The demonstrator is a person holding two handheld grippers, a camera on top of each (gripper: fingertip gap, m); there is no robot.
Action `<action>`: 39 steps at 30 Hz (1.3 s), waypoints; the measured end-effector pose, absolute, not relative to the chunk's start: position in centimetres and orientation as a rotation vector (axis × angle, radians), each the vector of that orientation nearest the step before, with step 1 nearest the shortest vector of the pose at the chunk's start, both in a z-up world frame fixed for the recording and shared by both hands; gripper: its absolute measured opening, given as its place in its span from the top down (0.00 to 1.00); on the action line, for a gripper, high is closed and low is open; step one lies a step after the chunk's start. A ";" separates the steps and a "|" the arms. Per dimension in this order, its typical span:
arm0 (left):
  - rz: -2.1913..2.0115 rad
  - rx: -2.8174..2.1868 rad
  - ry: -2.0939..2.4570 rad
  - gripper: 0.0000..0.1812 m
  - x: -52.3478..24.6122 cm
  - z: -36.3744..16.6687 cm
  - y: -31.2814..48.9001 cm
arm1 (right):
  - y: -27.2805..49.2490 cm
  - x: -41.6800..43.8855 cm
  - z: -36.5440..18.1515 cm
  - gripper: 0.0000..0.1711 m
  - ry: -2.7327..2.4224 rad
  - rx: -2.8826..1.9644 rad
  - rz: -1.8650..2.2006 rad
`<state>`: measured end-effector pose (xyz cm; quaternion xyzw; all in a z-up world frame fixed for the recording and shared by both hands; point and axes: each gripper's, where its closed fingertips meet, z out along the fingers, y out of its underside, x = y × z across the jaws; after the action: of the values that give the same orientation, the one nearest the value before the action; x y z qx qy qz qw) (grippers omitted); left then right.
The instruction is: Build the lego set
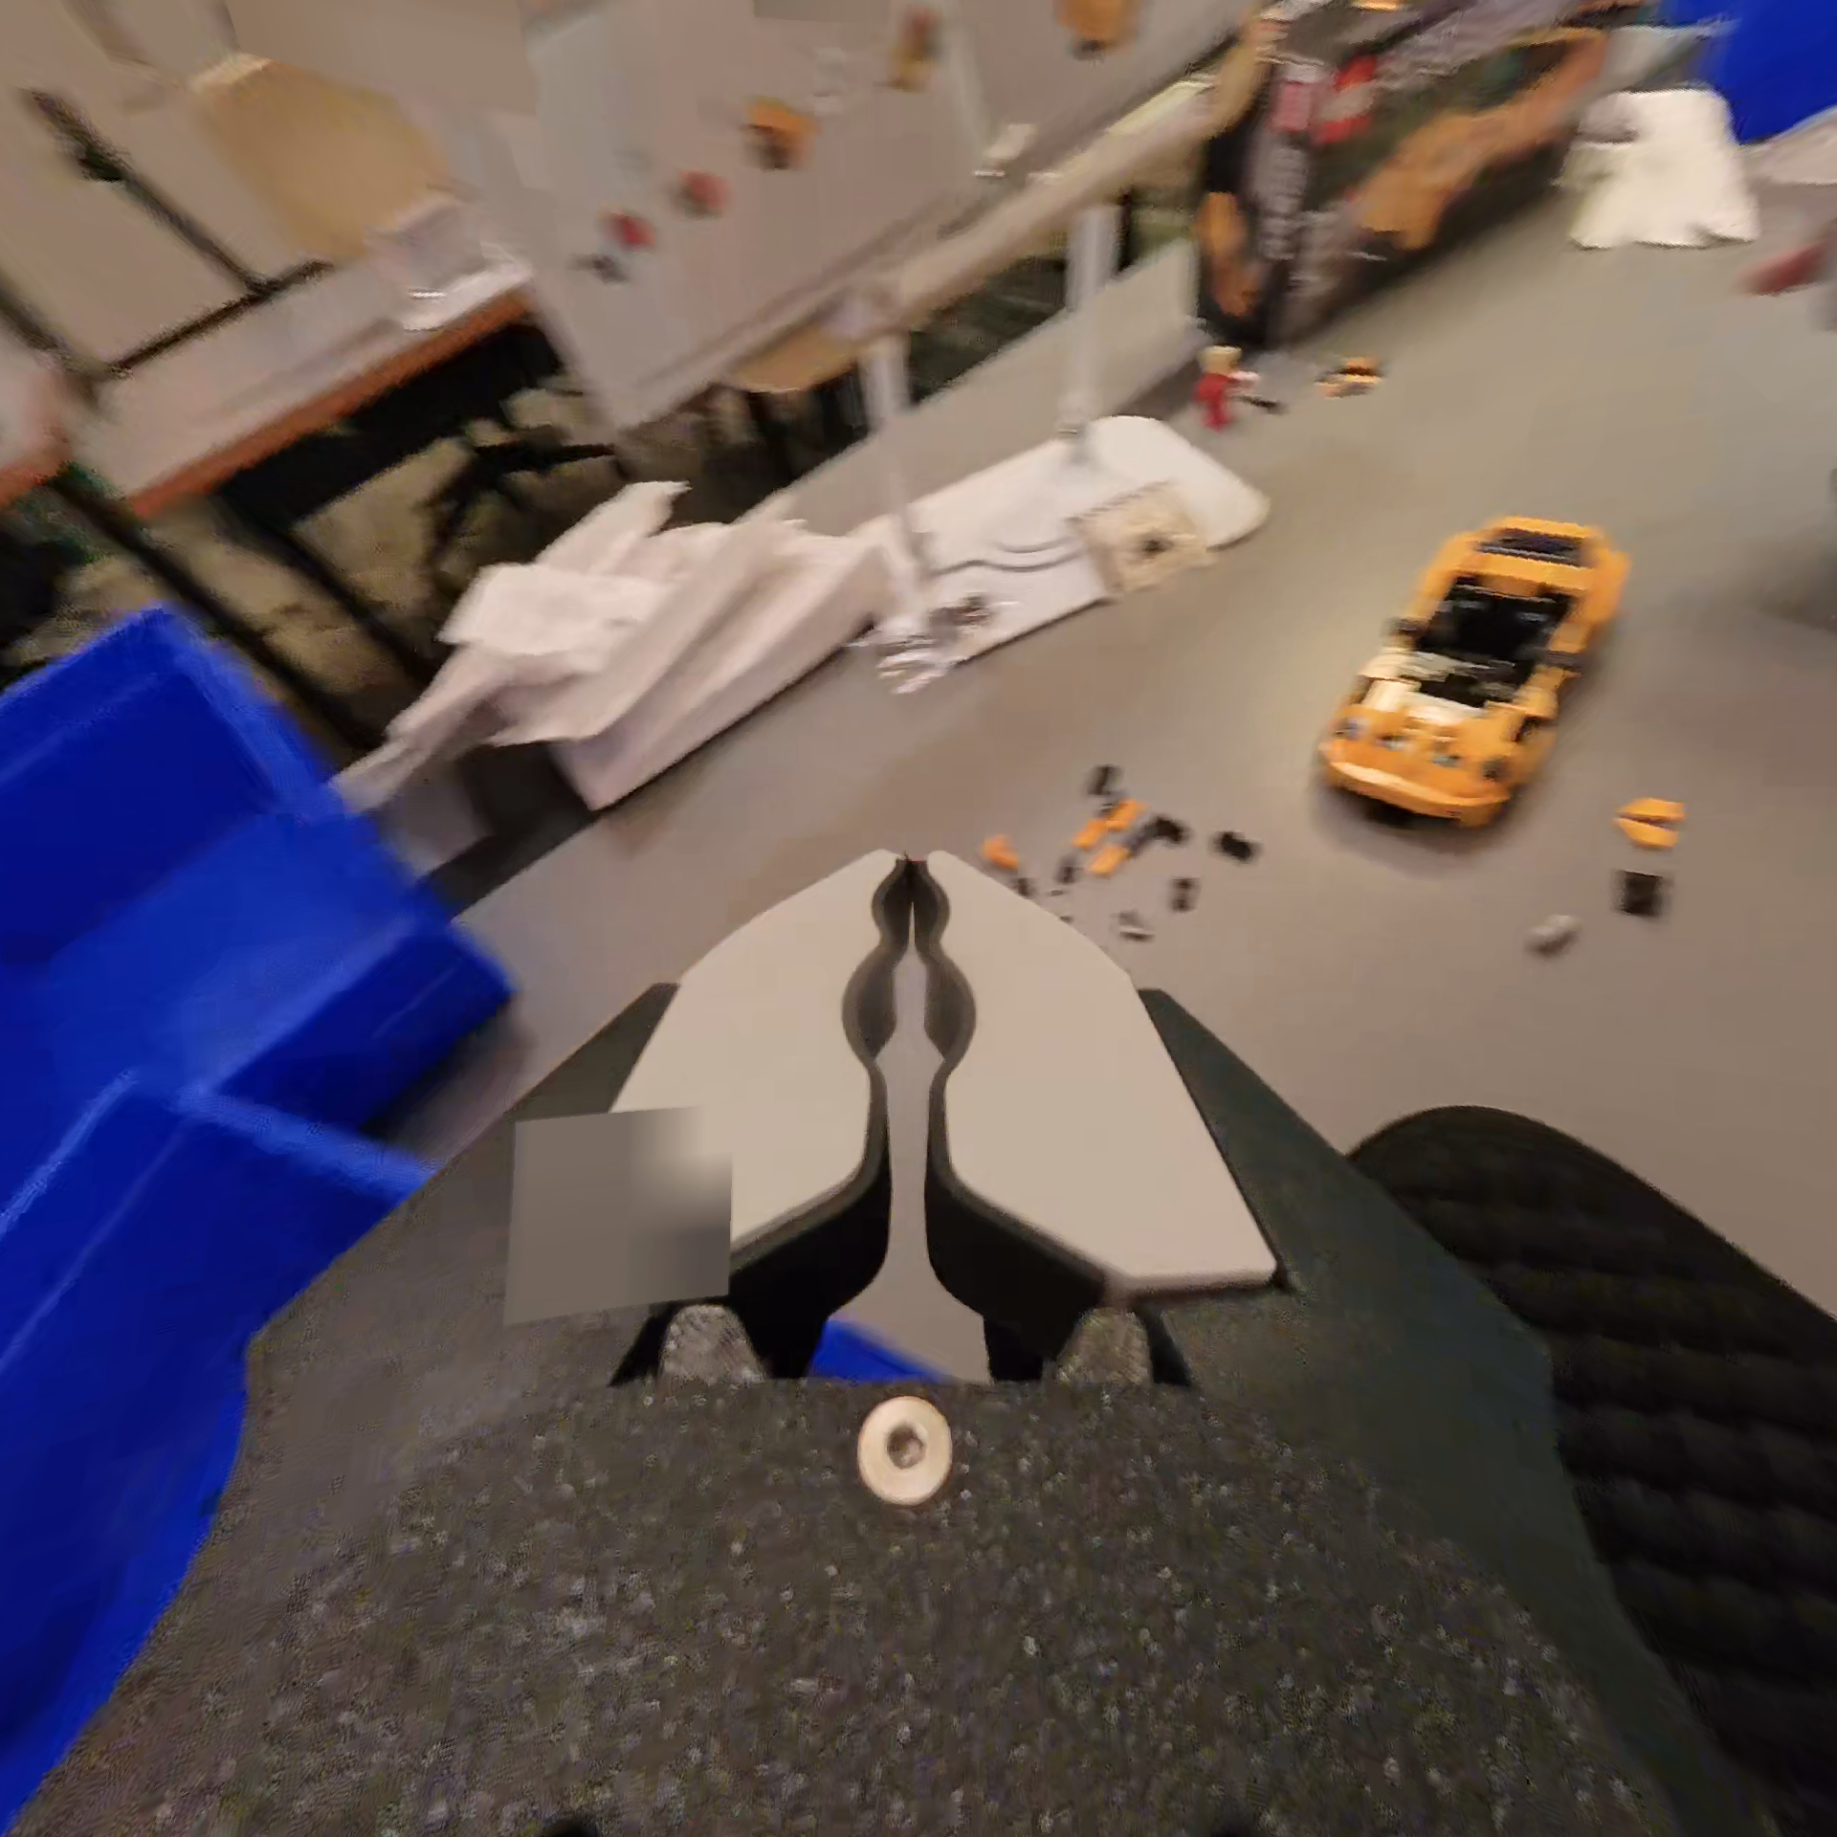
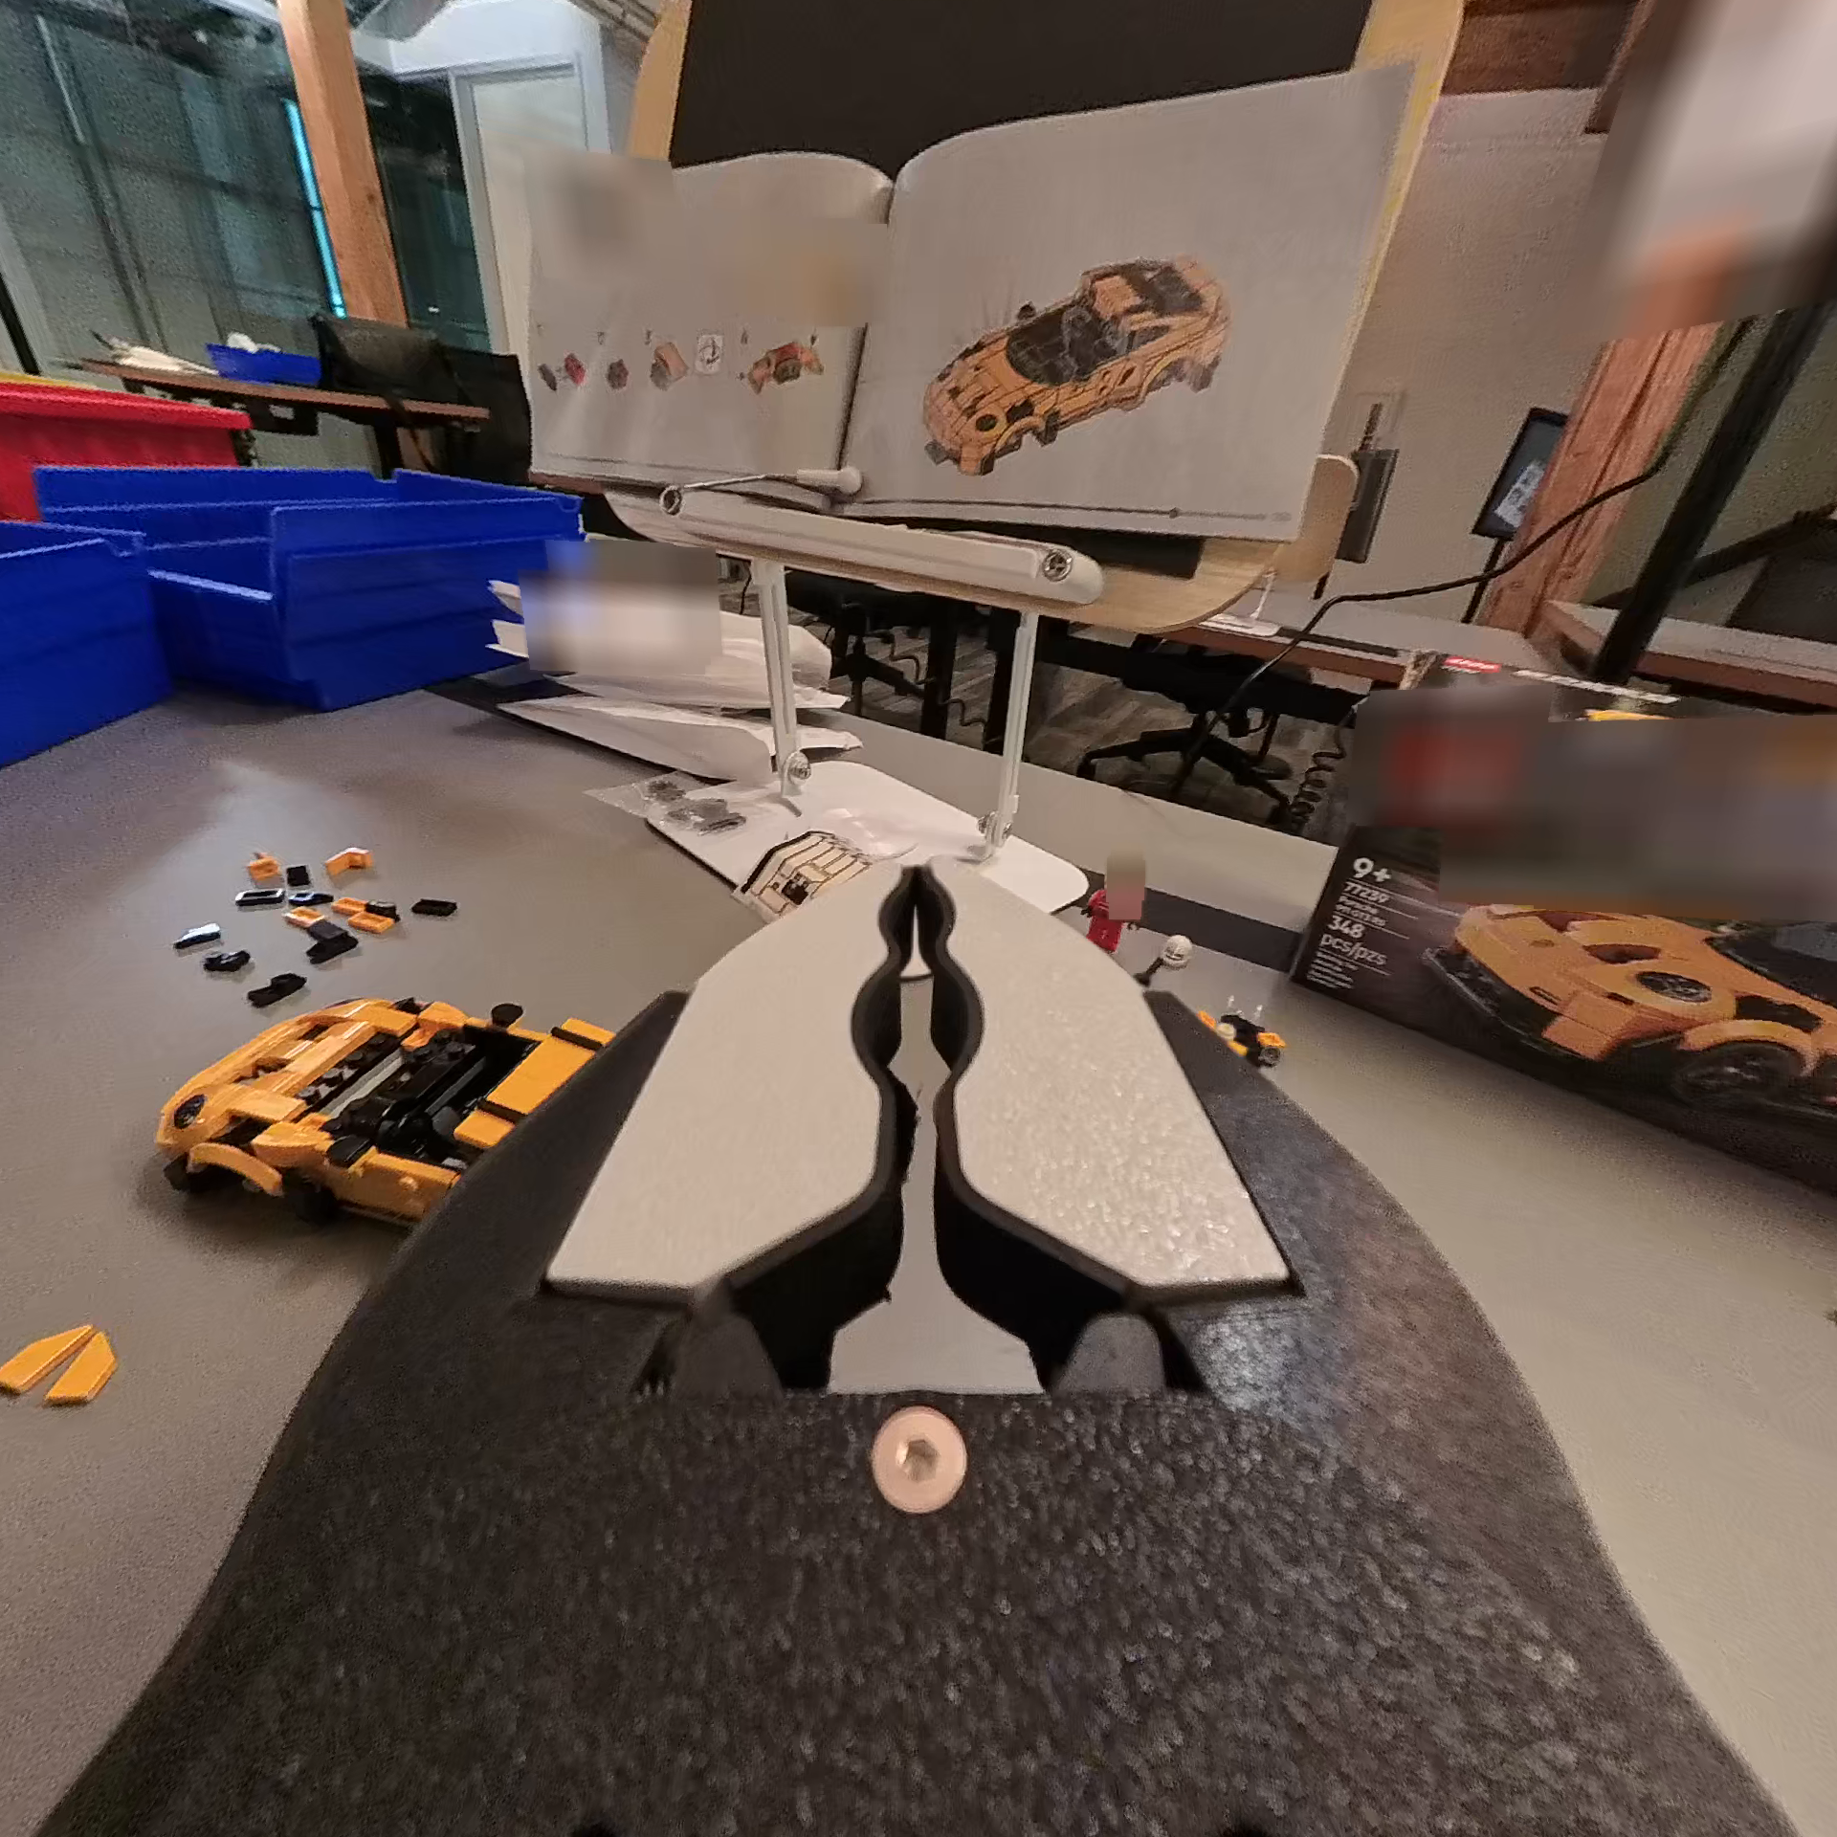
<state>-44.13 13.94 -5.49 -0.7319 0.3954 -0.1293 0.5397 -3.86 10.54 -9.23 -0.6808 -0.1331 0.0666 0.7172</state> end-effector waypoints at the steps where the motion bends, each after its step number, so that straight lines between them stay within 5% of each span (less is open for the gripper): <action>1: -0.260 -1.745 0.873 1.00 -46.2 -4.8 14.5 | 10.5 -3.7 -9.1 1.00 -0.286 -1.501 0.140; 8: -0.063 -1.825 0.580 1.00 -57.8 -3.1 16.7 | 10.8 -3.1 -9.4 1.00 -0.269 -1.503 0.097; 16: -0.002 -2.149 0.671 1.00 -65.3 -8.1 17.5 | 11.2 -2.7 -10.3 1.00 -0.263 -1.531 0.057; 29: -0.046 -2.595 1.454 0.93 -65.0 -19.4 14.2 | 12.2 -2.5 -12.6 1.00 -0.312 -1.617 -0.091; 35: -0.082 -2.746 1.473 0.88 -65.0 -22.3 14.0 | 12.4 -2.6 -13.1 1.00 -0.329 -1.636 -0.128; 39: -0.122 -2.801 1.429 0.94 -64.8 -22.3 14.0 | 12.4 -2.6 -13.1 1.00 -0.328 -1.637 -0.125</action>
<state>-64.83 13.96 -22.35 -0.8902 0.4540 -0.0387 -0.0027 -2.59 12.44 -13.08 -0.7261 -0.1456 -0.0555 0.6697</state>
